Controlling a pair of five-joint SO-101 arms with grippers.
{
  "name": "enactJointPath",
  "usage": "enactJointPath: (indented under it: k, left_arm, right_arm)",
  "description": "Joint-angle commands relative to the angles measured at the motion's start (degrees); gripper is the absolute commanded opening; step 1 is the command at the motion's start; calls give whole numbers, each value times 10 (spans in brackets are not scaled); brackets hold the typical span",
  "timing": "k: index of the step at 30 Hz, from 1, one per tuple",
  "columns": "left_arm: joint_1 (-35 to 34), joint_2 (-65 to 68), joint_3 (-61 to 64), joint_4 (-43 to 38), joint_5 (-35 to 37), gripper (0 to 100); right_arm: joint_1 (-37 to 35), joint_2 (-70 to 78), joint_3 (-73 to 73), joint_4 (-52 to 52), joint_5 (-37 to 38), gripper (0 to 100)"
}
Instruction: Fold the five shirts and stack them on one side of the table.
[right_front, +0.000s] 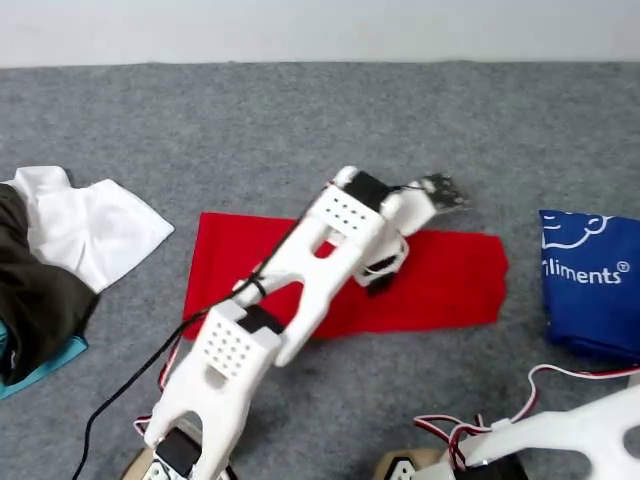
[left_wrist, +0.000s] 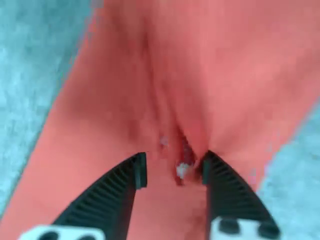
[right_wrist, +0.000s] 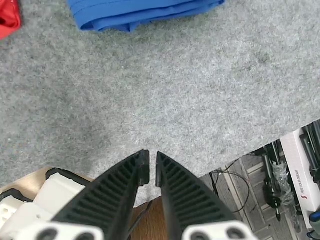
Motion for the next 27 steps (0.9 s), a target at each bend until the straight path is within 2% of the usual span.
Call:
enactJointPath:
  k: [1,7,10,19,22,27]
  left_arm:
    - [-32,-45,49,-51,-7,168]
    - [-18,-53,83,-57,9,165]
    - [-8,-76,51,-32,47,159]
    - [2,-185,-10,66,94,163]
    - [-16,-225,10,81,123,163]
    - [-91,-314,98,79,134,164]
  right_arm:
    - [7,-19,-1,15,4,41]
    - [2,-21,-1,15,4,41]
    - [2,-21,-1,16,4,41]
    - [7,-22,-1,18,4,41]
    - [7,-22,-1,24,4,41]
    - [6,-22,-1,25,4,41]
